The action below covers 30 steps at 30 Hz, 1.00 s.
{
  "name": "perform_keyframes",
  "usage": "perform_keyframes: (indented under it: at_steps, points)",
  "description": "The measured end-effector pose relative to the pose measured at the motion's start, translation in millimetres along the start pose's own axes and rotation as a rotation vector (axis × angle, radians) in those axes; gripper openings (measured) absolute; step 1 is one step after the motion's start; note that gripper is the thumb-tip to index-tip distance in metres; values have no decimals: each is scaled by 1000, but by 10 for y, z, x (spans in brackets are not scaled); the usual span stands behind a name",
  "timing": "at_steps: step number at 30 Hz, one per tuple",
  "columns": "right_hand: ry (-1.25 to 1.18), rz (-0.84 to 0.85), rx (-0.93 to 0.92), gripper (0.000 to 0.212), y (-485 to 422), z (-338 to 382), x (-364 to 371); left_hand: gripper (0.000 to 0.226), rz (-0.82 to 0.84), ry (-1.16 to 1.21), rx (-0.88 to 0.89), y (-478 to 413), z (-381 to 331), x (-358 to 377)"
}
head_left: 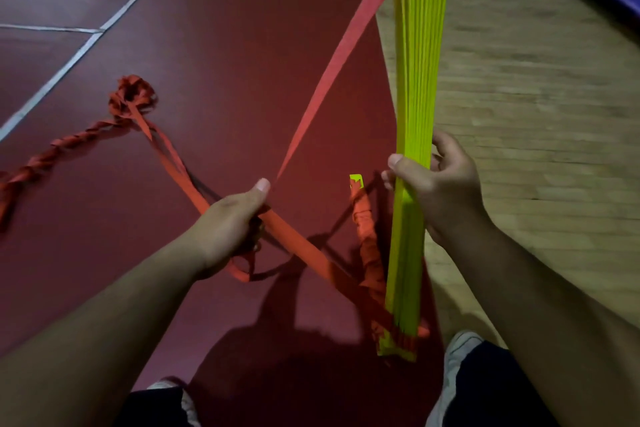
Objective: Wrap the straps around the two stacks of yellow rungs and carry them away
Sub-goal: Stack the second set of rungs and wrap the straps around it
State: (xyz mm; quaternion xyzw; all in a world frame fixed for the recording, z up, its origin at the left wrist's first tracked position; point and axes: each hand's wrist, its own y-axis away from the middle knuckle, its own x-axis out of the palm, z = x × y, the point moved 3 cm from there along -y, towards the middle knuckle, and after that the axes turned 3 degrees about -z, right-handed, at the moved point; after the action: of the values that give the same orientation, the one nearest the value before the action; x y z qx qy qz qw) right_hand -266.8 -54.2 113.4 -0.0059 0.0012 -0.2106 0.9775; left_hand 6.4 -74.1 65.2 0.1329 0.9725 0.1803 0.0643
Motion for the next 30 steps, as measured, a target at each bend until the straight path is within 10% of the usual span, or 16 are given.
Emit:
perform_keyframes:
  at_steps: [24,30]
  points:
    - [-179,266,351,16,123,2,168,41,205,-216,181,-14,58,115]
    - [103,204,282,58,133,-80,212,43,208,-280,181,-64,99,138]
